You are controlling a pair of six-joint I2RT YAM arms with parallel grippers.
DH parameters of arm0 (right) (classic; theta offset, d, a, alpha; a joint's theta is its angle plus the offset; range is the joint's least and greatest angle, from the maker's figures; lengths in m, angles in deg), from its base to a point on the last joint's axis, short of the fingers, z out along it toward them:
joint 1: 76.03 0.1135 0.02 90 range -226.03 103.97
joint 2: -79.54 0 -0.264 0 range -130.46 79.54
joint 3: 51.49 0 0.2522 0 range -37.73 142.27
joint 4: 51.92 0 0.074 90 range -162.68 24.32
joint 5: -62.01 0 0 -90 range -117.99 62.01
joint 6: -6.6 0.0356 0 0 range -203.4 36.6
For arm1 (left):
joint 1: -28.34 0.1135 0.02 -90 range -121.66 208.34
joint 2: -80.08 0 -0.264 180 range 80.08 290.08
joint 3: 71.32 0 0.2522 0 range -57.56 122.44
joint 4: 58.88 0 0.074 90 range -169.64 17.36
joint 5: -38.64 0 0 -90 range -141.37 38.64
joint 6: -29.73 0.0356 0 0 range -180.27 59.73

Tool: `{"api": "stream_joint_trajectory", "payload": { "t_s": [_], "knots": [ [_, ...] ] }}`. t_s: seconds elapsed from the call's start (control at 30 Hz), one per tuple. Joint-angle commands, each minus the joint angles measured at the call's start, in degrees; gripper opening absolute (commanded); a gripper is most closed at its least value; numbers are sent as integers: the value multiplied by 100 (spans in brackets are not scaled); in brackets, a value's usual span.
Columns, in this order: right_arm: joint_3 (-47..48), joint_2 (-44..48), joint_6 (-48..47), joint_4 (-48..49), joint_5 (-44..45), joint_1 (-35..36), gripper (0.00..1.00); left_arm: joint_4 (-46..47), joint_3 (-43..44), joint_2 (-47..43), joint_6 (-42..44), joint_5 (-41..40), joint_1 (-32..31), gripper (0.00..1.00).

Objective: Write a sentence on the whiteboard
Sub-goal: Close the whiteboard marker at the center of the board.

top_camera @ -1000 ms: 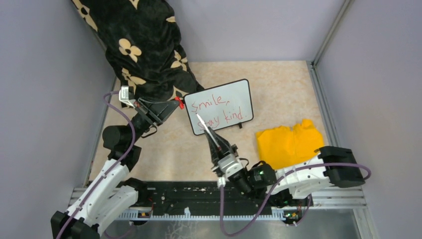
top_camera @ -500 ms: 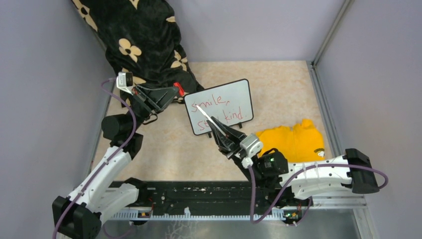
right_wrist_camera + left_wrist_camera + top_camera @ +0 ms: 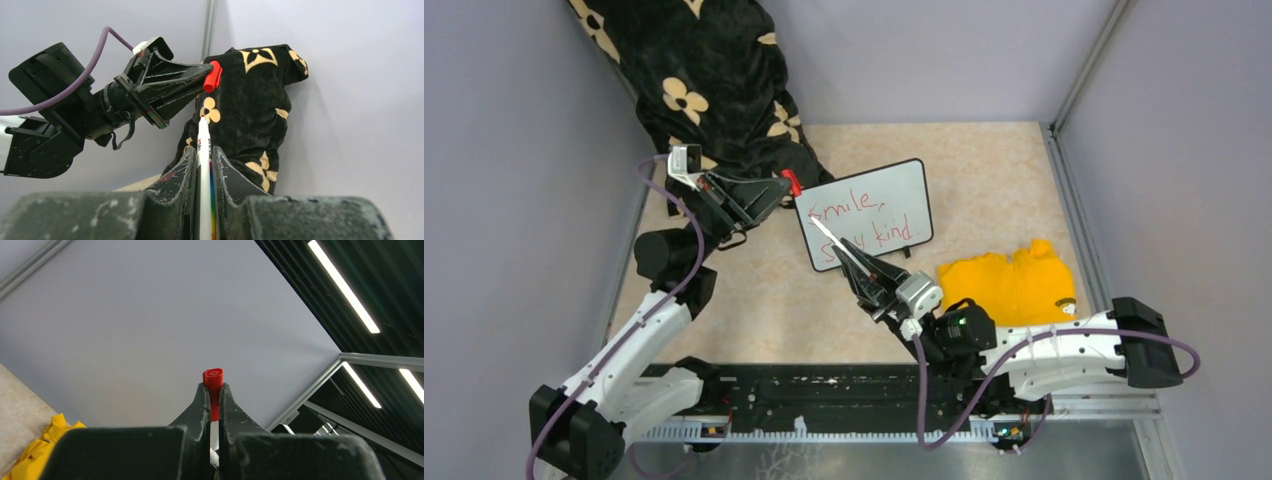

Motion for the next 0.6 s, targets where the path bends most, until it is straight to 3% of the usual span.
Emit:
{"api": "stream_joint_trajectory", "payload": {
  "t_s": [0.0,0.57],
  "knots": [
    [236,-20,42,336,-66,-32,0,260,40,-1,86,-9,-154,0],
    [179,102,57,573,-37,-39,0,205,-236,-99,286,-421,-688,0]
  ]
}}
